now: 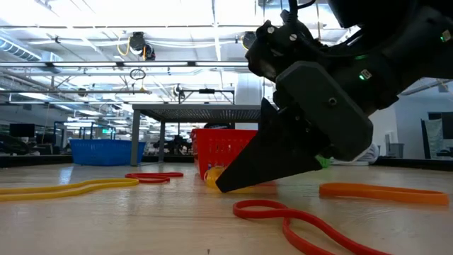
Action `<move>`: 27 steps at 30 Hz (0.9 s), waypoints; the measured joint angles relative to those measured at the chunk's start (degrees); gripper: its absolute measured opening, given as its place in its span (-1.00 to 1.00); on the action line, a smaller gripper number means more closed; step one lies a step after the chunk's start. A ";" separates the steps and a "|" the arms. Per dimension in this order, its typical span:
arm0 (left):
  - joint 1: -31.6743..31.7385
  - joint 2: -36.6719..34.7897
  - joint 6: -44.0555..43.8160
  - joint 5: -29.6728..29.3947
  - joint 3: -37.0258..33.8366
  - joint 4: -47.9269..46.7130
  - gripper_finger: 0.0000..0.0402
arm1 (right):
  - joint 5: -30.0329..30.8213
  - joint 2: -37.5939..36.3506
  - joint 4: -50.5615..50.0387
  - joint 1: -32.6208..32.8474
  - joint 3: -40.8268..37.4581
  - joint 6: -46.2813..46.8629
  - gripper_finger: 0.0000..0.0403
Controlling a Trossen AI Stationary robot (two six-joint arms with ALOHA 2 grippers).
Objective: Pick & Place Office Desk Supplies
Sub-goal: Put the yellow spring keychain into the red basket
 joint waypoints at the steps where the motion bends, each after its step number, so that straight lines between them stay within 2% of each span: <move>1: 0.00 0.00 -0.02 0.00 0.00 0.00 0.20 | -0.07 0.00 -0.03 0.00 0.00 0.01 0.05; 4: 0.00 0.00 -0.05 0.00 0.00 0.00 0.20 | -0.18 0.00 -0.11 0.00 0.00 0.01 0.02; 7: 0.00 0.00 -0.15 0.00 0.00 0.00 0.20 | -0.43 0.02 -0.46 0.00 0.00 0.24 -0.11; 16: 0.00 0.00 -0.13 0.00 0.00 0.00 0.20 | -2.37 0.04 -1.27 0.00 0.00 1.82 -0.91; 22: 0.00 0.00 -0.13 0.00 0.00 -0.12 0.20 | -2.79 -1.03 0.37 0.81 -0.25 1.16 -0.94; 27: 0.00 0.00 -0.11 0.00 0.00 -0.22 0.20 | -2.89 -5.14 4.97 2.98 -0.35 -4.32 -0.96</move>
